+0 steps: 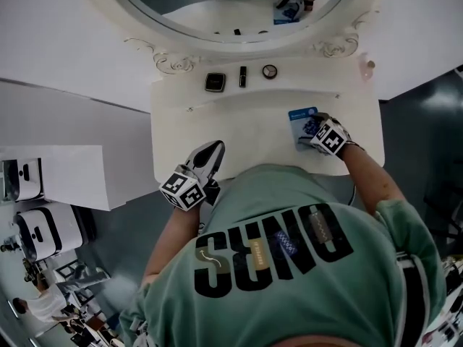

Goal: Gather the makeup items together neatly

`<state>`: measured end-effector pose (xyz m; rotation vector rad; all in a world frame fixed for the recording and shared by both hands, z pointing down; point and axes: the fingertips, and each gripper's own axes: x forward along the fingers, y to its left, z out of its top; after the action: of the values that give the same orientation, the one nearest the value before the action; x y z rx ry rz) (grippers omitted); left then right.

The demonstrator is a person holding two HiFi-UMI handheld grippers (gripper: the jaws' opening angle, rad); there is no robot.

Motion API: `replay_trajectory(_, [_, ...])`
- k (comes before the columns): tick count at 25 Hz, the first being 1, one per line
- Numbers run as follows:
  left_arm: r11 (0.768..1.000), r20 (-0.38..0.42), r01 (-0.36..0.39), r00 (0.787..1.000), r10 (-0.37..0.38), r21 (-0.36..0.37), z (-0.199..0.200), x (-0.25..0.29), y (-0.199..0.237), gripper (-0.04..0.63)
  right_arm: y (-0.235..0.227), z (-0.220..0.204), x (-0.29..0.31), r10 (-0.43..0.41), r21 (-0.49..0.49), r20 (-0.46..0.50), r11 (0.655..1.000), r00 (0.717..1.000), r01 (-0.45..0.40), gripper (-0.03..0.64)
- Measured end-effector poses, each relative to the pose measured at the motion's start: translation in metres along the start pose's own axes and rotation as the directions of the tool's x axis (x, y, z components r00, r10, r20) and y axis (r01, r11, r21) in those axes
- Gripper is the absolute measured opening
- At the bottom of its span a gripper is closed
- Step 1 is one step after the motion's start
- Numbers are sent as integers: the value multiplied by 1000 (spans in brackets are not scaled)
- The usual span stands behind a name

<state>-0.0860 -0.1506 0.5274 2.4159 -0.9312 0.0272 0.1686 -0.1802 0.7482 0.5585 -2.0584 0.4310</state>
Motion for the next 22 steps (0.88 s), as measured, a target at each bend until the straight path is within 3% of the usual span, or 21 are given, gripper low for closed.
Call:
replay_trajectory(6, [1000,13,-3,1000,3,-2,3,-1,1,9,4,0,-3,8,-22,-25,1000,1000,-9,358])
replay_trajectory(7, [1000,15,-4,1000,4,-3,4,-1,2,9,7,0,-4,11,-26,-20,1000,1000,-11,273])
replay_trajectory(8, [1000,17,-4,1000,4,-5,4,-1,2,9,10,0,-5,10,-24,-9,1000,1000,-11,137])
replay_trajectory(9, [1000,19,-4,1000,4,-7,5,-2,2,9,13,-1,-5,6,-14,6,1000,1000,-6,95])
replay_trajectory(16, [1000,27,-4,1000,4,-11,7,-4,6,9,10,8,-17,-31,57,60,998,998,28,82])
replay_trajectory(22, [1000,48,-10,999,11,-14,10,-8,12,9,-48,77,-74,-153,88,226,987,962,136,81])
